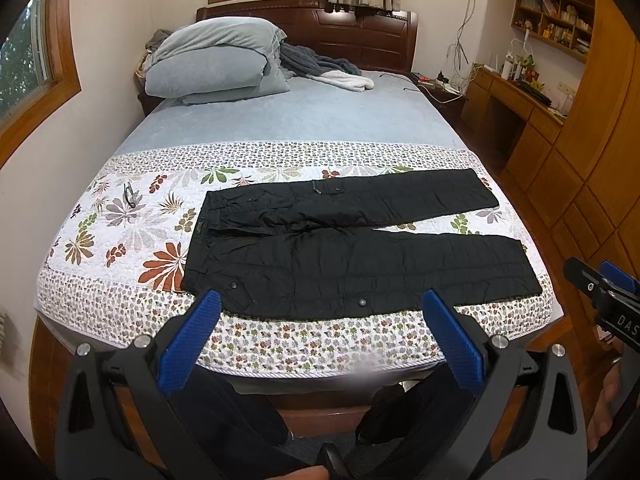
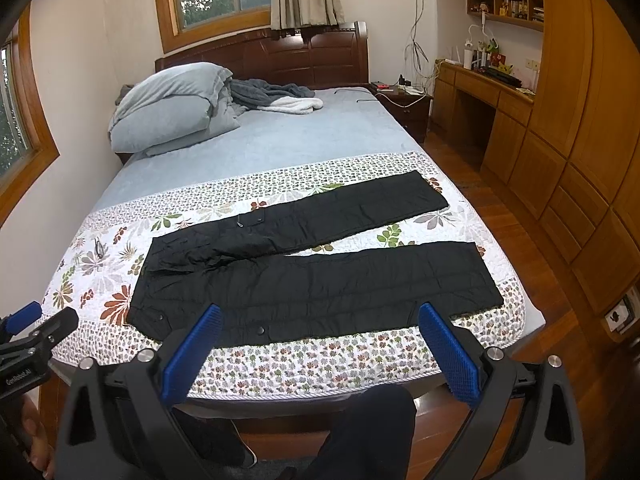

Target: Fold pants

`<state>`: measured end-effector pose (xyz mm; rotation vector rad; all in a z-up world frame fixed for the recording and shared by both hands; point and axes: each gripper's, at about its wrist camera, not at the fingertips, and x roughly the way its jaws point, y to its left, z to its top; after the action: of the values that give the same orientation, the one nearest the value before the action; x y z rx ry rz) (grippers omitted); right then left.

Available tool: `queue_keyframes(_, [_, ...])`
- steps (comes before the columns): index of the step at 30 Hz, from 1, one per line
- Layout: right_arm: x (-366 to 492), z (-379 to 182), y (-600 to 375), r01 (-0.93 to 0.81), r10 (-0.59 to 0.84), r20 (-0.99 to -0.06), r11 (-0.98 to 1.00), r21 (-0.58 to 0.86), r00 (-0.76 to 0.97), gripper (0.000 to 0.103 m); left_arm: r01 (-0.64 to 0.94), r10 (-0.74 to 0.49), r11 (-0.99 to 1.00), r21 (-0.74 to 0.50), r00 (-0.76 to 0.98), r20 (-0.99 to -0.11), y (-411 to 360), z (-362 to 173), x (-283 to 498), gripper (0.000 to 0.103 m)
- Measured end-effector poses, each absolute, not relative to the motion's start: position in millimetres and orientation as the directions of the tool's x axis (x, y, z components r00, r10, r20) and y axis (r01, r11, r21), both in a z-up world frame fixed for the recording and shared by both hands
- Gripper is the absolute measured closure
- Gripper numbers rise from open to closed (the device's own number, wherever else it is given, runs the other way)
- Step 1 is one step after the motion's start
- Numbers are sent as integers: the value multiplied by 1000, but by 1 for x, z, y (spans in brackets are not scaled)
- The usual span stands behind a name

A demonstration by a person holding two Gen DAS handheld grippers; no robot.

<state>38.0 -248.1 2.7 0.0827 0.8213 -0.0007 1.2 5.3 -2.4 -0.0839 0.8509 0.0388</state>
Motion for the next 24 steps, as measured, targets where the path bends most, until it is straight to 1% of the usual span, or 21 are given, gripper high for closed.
queue_keyframes(9, [40,-1,-248,31,32,-735,997,73,678,3,-63,-3,996,-60,670,-742,6,-4,3,3])
queue_keyframes(13, [40,-4,-247,21,26,-723,998,56,690,3,-11,-68,995,-102,670,-739,8,-13,6,3])
queue_keyframes(15, [43,-10,-247,0,29,-713,999,41,701,4,32,-156,983,-180,663,-732,19,-23,8,3])
queue_keyframes(16, [47,-16,-247,-16,43,-710,999,45,703,4,18,-187,972,-232,657,-730,31,-31,10,3])
queue_keyframes(17, [50,-21,-250,-34,68,-709,997,62,702,4,-2,-227,953,-303,654,-722,47,-42,13,3])
queue_keyframes(19, [62,-39,-262,-42,120,-716,991,126,688,4,-21,-283,921,-388,647,-708,73,-61,20,3])
queue_keyframes(21, [76,-61,-276,-34,146,-733,986,165,664,4,-85,-235,925,-370,637,-734,102,-85,33,3])
queue_keyframes(22, [81,-70,-281,-35,158,-741,983,179,653,4,-100,-250,917,-385,608,-754,117,-101,43,3])
queue_keyframes(24, [92,-93,-295,-24,198,-762,972,233,617,4,-182,-314,870,-457,510,-801,160,-146,70,3])
